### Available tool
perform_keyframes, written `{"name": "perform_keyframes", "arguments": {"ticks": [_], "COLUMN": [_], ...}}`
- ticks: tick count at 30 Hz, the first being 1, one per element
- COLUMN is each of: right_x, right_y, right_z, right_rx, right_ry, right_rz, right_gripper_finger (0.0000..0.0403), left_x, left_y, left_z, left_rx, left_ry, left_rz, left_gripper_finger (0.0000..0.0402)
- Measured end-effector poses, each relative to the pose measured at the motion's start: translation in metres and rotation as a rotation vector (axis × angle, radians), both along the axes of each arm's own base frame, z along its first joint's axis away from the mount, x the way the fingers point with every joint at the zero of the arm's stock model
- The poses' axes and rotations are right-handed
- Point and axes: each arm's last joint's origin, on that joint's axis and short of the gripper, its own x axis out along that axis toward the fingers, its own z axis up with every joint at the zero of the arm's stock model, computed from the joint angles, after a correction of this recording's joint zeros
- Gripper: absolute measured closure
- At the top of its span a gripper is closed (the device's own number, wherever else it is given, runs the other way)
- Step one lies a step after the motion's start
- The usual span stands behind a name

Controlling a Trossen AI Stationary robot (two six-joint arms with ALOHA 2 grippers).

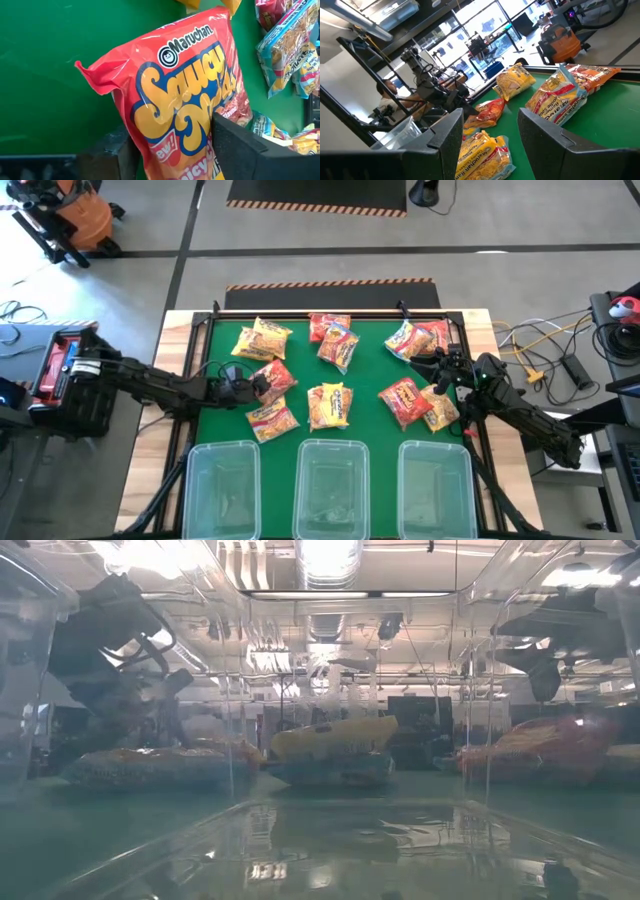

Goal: Sort Maruchan noodles
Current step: Put the orange noodle pack into the left transparent bin

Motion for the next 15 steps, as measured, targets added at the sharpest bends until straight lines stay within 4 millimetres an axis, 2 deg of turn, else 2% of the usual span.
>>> {"name": "perform_keyframes", "arguments": {"ticks": [15], "right_x": [0.0000], "right_y": [0.0000], "right_z": [0.0000], "right_rx": [0.000], "right_ry": [0.000], "right_rz": [0.000], "right_gripper_finger": [0.0225], "left_x": [-0.0023], "left_y": [-0.0002], "left_z": [0.0080], "left_rx": [0.074], "left_ry": [0.010], "left_rz": [-0.102], "left_gripper_finger": [0.0219]}}
